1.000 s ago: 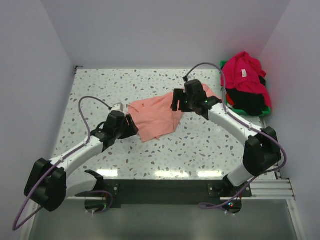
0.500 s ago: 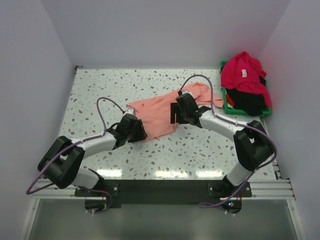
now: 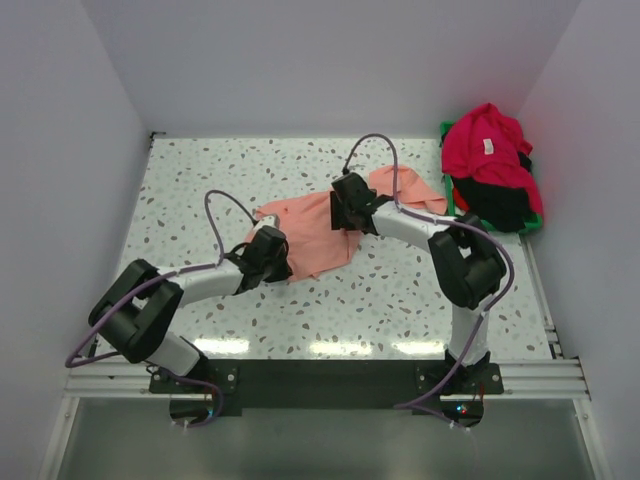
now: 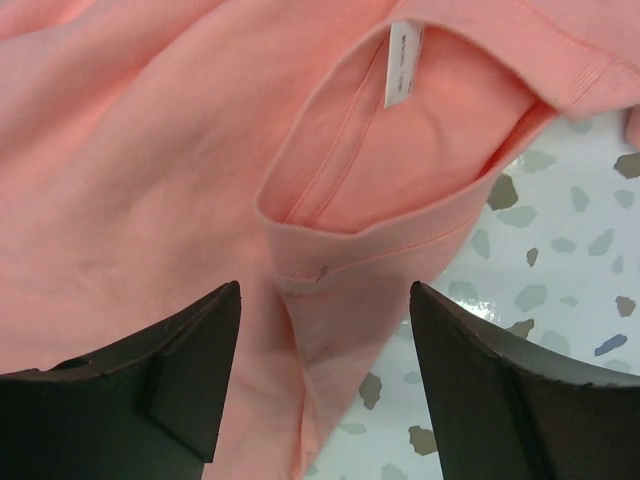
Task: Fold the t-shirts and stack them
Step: Flatten the tshirt out
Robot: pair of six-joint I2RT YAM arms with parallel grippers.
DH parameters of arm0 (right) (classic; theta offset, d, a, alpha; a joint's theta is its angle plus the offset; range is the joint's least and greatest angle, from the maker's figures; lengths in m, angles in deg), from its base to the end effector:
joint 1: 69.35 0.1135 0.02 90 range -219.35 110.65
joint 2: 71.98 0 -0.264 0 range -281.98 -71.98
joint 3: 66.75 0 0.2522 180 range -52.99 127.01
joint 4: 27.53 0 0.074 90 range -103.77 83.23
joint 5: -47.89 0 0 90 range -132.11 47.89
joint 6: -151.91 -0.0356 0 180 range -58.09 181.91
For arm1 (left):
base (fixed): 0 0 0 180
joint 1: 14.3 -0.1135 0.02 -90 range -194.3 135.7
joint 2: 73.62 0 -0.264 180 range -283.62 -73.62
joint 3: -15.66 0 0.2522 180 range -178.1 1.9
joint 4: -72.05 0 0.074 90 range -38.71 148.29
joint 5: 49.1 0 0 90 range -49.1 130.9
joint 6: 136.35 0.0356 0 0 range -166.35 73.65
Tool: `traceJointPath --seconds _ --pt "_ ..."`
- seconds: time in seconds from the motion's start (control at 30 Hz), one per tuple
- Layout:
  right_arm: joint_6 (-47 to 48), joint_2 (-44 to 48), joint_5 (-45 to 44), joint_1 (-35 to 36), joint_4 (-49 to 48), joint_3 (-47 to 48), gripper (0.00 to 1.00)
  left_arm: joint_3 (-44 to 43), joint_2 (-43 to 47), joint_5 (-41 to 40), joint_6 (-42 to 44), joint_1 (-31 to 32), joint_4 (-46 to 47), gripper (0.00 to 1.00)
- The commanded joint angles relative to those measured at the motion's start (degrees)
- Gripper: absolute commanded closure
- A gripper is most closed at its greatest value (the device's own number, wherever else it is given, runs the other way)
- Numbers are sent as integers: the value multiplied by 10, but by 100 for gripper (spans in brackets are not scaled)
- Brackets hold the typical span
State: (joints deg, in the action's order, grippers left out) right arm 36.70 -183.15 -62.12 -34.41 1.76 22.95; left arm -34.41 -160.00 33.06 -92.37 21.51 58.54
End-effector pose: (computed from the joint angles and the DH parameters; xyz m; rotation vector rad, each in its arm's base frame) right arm 0.3496 0.2294 0.1842 -0.0528 2.3861 0.0619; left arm 0.2275 -0.1582 0.1441 -0.2833 2.4705 -0.4668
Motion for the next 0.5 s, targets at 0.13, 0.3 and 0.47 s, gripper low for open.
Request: traceJointPath --seconds 0.13,0.3,0.47 --pt "17 -9 -51 -19 -4 40 63 -38 73 -35 13 2 -66 100" --pt "25 4 -35 -19 -1 38 94 -55 126 -51 22 2 -103 100" --pt "23 34 5 -18 -1 30 62 -62 156 -54 28 2 -119 100"
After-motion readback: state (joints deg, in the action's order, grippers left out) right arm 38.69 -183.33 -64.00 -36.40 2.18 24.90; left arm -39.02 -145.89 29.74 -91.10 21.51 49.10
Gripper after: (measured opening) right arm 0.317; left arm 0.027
